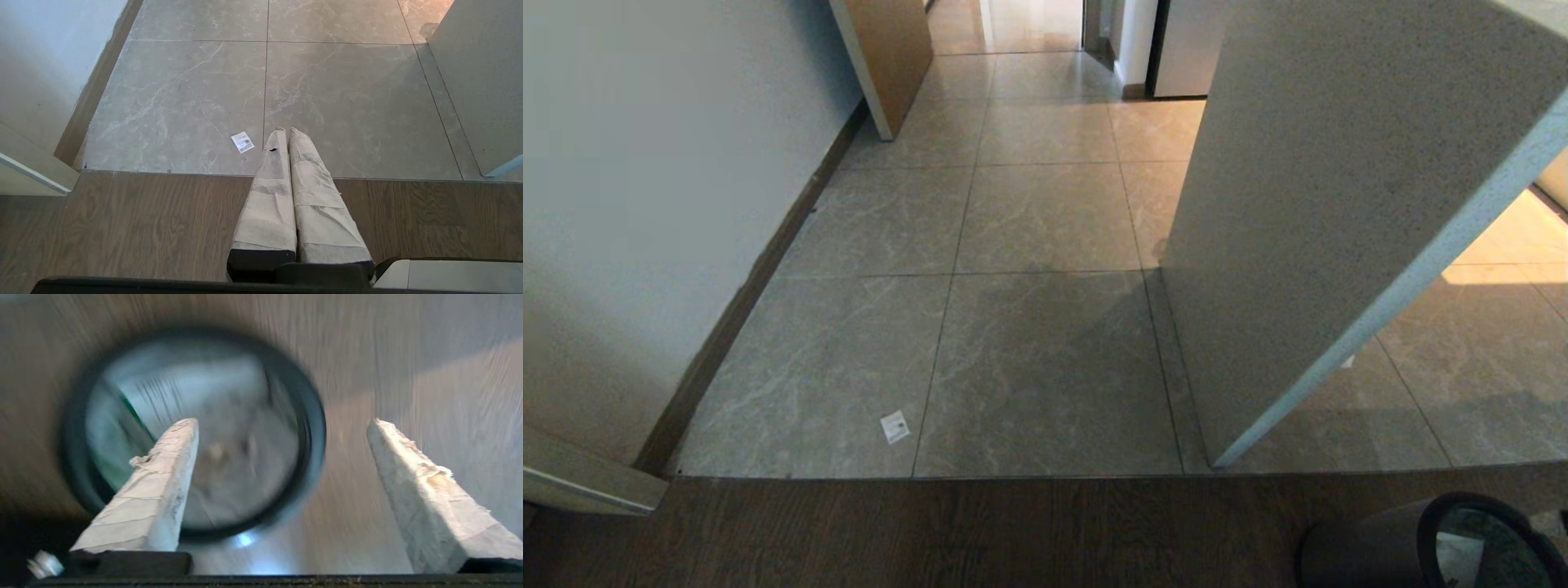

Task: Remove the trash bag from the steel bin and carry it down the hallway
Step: Place the outer trash can on the ground

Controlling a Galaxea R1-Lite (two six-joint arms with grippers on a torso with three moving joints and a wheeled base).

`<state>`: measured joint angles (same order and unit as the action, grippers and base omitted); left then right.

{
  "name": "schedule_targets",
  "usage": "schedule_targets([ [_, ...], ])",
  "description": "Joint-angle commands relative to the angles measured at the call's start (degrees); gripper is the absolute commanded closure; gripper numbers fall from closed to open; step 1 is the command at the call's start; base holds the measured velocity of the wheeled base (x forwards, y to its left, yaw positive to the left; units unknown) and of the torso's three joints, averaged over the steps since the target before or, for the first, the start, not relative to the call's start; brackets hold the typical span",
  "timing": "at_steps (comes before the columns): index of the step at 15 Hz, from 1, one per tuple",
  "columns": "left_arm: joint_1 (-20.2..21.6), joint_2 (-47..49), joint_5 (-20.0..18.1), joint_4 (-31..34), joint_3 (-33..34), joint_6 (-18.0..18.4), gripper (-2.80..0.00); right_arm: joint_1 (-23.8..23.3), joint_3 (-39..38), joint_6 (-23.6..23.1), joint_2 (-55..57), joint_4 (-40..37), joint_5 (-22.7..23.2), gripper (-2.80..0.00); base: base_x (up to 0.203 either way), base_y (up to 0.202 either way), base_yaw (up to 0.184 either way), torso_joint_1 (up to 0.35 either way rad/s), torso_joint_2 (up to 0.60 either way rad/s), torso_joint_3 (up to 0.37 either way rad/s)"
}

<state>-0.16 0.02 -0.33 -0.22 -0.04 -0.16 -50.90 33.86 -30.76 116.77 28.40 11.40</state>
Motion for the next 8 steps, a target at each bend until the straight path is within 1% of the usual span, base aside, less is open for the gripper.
schedule_targets([
  [1,-0.02,-0.02,-0.02,0.04,-0.05,-0.02,0.0,-1.64,-0.55,-2.54,2.97,-0.01,0.07,-2.8,0.0,0.0,0.0,0.0,0.0,0.0],
  [4,-0.02,-0.02,-0.02,-0.02,-0.01,-0.02,0.0,-1.66,0.4,-4.42,7.15,1.34,0.06,-2.8,0.0,0.0,0.0,0.0,0.0,0.0],
  [8,-0.02,-0.02,-0.02,0.0,0.04,-0.02,0.0,-1.85,5.85,-8.11,12.53,3.54,-0.05,-2.8,0.0,0.0,0.0,0.0,0.0,0.0],
])
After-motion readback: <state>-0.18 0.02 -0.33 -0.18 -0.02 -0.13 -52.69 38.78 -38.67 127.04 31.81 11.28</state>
